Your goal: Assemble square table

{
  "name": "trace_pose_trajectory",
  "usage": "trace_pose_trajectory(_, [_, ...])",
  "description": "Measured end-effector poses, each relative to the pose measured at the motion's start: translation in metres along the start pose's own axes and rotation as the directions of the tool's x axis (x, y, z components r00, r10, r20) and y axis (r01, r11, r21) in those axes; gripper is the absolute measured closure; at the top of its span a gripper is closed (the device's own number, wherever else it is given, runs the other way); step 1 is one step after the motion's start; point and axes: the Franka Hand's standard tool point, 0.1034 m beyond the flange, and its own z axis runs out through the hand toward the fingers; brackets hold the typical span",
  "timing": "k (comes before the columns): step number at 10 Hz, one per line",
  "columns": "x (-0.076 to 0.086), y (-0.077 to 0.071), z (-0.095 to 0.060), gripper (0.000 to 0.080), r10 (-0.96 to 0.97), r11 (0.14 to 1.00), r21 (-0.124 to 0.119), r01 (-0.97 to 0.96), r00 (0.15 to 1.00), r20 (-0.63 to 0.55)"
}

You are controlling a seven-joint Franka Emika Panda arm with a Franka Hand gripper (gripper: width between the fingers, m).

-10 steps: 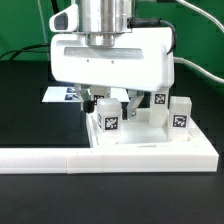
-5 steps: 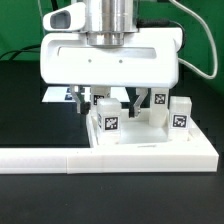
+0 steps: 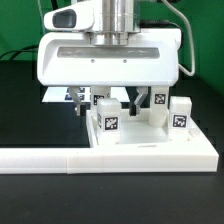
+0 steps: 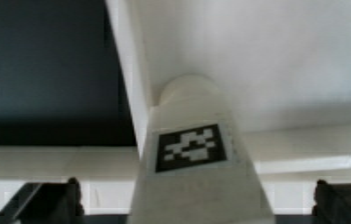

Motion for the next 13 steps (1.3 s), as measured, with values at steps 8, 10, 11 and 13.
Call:
trace_pose_trajectory(8, [-0.0005,0.0013,0.0004,0.0509,-0.039,0.999,-0.009,0.039,0.999,0.003])
trace_pose_trajectory(10, [-0.0006,0.0010,0.0006,0.0509,0.151,0.989,-0.009,-0.151,0.989,0.001])
trace_pose_trajectory(11, [-0.0007,0.0005,0.0008,0.0509,0.209,0.978,-0.008,-0.209,0.978,0.001])
trace_pose_trajectory(13, [-0.0024,-0.0029,0.0011,0.0509,0.477,0.879,-0.013,-0.477,0.879,-0.002])
